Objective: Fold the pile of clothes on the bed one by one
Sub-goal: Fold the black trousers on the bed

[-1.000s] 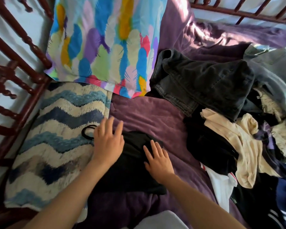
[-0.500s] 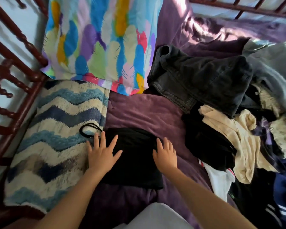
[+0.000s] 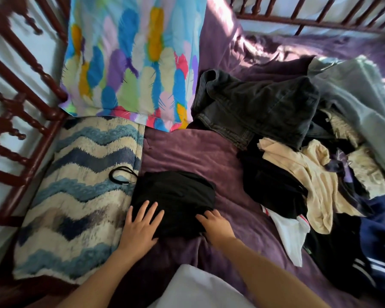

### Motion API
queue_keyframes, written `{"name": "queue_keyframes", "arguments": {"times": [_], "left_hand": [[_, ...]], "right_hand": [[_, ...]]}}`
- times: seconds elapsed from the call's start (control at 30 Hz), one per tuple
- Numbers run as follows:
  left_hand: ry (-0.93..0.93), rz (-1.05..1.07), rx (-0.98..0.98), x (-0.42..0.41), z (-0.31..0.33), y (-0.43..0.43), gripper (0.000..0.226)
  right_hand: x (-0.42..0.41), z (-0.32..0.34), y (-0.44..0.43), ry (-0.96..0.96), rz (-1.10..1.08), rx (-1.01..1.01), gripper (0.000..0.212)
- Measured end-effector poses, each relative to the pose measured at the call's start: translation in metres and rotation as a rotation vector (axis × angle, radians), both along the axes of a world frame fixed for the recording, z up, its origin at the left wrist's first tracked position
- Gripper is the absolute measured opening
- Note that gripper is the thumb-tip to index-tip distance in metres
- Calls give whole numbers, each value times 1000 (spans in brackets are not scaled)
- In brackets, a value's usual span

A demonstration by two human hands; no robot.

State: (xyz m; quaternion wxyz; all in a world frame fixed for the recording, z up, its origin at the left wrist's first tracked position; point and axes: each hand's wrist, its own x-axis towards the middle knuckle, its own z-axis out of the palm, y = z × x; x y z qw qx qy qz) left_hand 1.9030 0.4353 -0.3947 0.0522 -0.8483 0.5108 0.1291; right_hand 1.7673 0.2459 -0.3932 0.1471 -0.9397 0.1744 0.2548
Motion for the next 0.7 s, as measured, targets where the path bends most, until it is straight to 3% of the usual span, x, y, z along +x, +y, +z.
{"name": "queue_keyframes", "arguments": {"times": [0.17,0.3,0.47,0.7], "left_hand": [[11,16,-65,10,5,-5,92],[62,-57,-253,6,24,-32,78],[28,-249,-587,-32,64,-113,61],[36,-628,-774,-146,134,-222,62]], "right_hand": [[3,32,-21,-256,120,-129,28],[-29,64,-41,-423,122,-216,27],[-113,112,-83,-579,-85,-333,48],[-274,179,-107,-652,-494,-600,31]]}}
